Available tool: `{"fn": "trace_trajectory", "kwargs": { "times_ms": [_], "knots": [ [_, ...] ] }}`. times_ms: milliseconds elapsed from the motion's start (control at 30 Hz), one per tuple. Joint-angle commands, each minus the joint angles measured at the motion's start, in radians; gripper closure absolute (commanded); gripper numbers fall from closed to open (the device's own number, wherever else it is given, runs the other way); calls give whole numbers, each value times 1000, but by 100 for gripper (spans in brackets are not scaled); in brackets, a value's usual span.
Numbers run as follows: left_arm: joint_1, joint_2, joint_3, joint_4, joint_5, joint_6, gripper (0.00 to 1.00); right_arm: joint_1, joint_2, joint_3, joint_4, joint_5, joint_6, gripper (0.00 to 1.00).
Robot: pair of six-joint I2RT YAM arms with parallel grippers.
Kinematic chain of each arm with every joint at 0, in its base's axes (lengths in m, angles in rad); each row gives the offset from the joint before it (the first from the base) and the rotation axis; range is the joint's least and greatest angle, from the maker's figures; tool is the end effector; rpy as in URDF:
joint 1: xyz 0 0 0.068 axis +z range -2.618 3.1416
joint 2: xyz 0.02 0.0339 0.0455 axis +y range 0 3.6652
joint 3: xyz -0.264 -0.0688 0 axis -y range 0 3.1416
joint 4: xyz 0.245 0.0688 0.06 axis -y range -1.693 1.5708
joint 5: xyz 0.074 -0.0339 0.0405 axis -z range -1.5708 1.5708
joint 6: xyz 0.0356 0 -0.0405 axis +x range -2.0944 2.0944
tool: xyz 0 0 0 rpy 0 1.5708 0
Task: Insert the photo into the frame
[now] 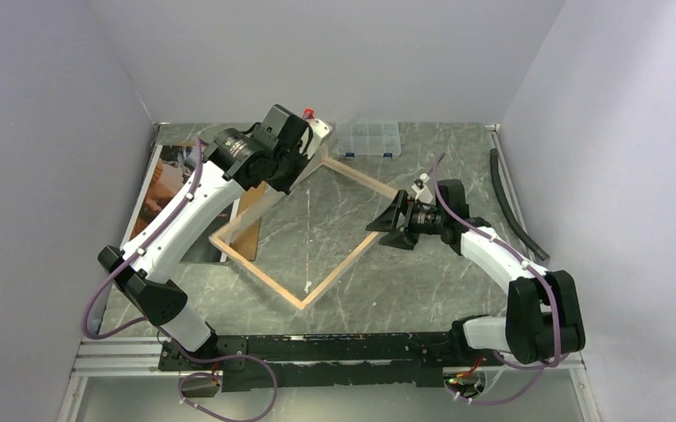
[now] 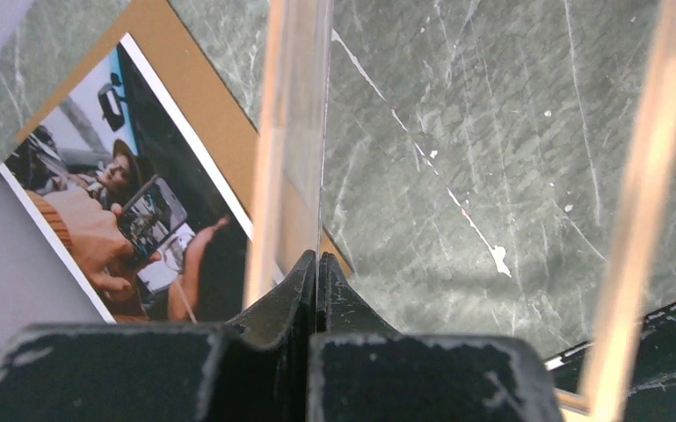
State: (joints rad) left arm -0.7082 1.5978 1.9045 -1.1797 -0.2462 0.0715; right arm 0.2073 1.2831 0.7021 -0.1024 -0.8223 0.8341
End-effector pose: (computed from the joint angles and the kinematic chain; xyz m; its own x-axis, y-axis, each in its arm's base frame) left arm 0.2429 -0.1966 0.4254 -0.5439 0.5571 -0.6275 0.5522 0.8007 0.2322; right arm 0.2481 0.0788 0.2203 -0.9307 0.3193 -0.1783 -0.0100 0.4651 0.8852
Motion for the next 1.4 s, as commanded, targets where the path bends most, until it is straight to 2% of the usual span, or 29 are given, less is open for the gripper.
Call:
{"fn": "trace_trajectory", "kwargs": {
  "times_ms": [0,200,333,467,667,800,933,1100,1367],
  "knots": [
    [1,-43,55,-5,50,-64,97,-18,7,-33,-61,26,-107,25],
    [1,-57,43,-34,148,-128,97,-40,25,-75,-6,70,-85,34],
    [2,-56,20,-30,178,-146,97,-39,52,-75,9,94,-85,35],
    [2,-50,-35,-10,220,-184,97,-14,62,-47,-89,211,-140,27],
    [2,-11,-90,17,249,-270,97,81,42,9,-245,481,-214,17],
    [1,26,-80,41,258,-297,97,171,26,14,-118,451,-123,12],
    [-1,21,-110,59,295,-302,97,170,9,34,54,328,11,1],
    [-3,-4,-196,87,340,-313,97,179,-33,86,195,325,172,0],
    [-9,25,-184,116,423,-325,97,221,-29,64,362,409,342,0]
  ]
}}
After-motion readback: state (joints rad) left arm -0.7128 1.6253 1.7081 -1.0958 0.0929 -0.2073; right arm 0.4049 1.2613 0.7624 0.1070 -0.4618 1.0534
